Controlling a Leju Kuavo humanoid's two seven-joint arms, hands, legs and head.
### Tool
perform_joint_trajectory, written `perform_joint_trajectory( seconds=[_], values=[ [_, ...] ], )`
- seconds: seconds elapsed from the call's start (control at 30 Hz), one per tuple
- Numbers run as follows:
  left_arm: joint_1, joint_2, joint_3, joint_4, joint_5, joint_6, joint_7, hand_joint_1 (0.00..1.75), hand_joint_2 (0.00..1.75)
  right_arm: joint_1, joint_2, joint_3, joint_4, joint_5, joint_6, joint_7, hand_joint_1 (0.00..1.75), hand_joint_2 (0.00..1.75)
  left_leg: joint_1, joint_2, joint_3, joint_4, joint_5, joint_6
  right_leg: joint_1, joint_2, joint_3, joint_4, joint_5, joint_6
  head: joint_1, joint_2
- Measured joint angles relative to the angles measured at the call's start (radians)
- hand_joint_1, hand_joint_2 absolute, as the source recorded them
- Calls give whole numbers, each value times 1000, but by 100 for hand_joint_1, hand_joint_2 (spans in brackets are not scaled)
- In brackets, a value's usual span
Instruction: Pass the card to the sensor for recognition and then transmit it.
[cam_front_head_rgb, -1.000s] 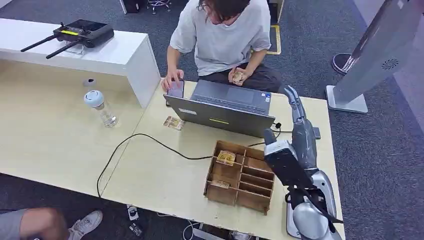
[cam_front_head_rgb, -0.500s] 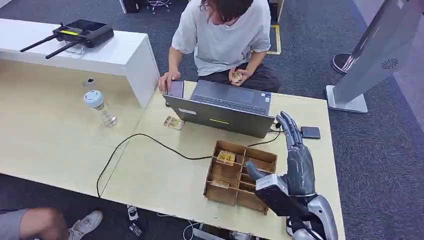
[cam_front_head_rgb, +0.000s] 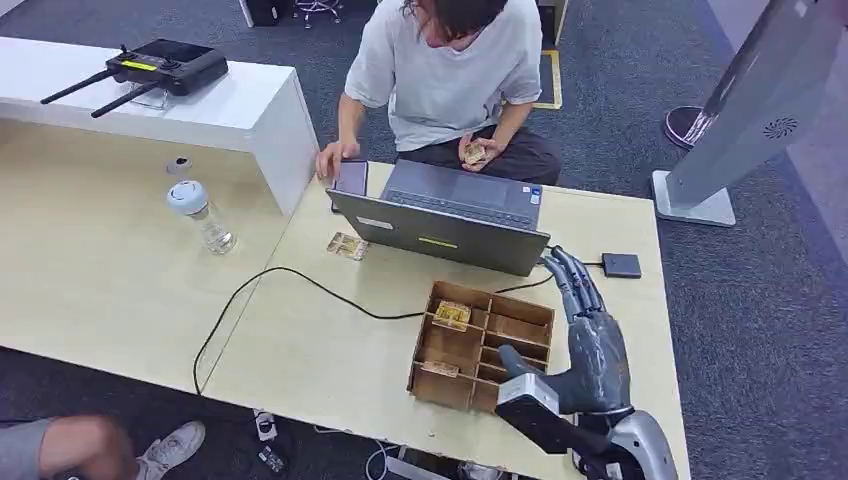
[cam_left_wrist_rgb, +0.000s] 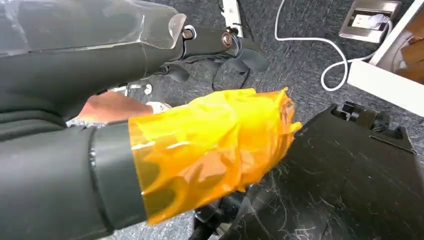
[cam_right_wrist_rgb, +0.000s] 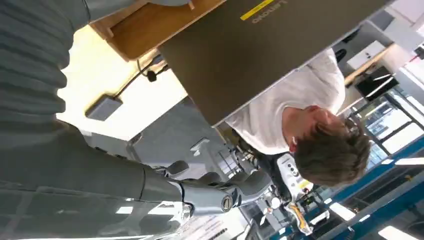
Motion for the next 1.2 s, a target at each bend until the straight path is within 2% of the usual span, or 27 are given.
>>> perform_joint_trajectory(
  seconds=[0.33, 0.43, 0.47, 0.7, 0.83, 0.87, 0.93, 1.2],
  values=[
    [-20, 15, -55, -10, 34, 38, 21, 0, 0, 0, -19, 26, 16, 87, -13, 40, 5, 175, 0, 0, 0, 0, 0, 0, 0, 0, 0, 0, 0, 0, 0, 0],
    [-25, 19, -67, -13, 42, 42, 23, 0, 0, 0, -22, 39, 26, 107, -13, 48, 9, 175, 0, 0, 0, 0, 0, 0, 0, 0, 0, 0, 0, 0, 0, 0],
    [-27, 20, -70, -13, 43, 42, 23, 0, 0, 0, -24, 42, 29, 113, -13, 51, 16, 175, 0, 0, 0, 0, 0, 0, 0, 0, 0, 0, 0, 0, 0, 0],
    [-39, 22, -95, -13, 58, 54, 32, 0, 0, -5, -31, 64, 58, 161, -13, 76, 9, 175, 0, 0, 0, 0, 0, 0, 0, 0, 0, 0, 0, 0, 0, 0],
    [-49, 23, -108, -13, 63, 58, 32, 0, 0, -11, -33, 75, 84, 178, -13, 85, 12, 175, 0, 0, 0, 0, 0, 0, 0, 0, 0, 0, 0, 0, 0, 0],
    [-50, 23, -111, -13, 64, 58, 32, 0, 0, -13, -34, 78, 92, 182, -13, 90, 19, 175, 0, 0, 0, 0, 0, 0, 0, 0, 0, 0, 0, 0, 0, 0],
    [-51, 23, -112, -13, 65, 58, 32, 0, 0, -15, -34, 84, 104, 186, -12, 91, 14, 175, 0, 0, 0, 0, 0, 0, 0, 0, 0, 0, 0, 0, 0, 0],
    [-59, 24, -121, -13, 71, 58, 32, 0, 0, -36, -34, 98, 159, 220, -12, 115, 16, 175, 0, 0, 0, 0, 0, 0, 0, 0, 0, 0, 0, 0, 0, 0]
  ],
)
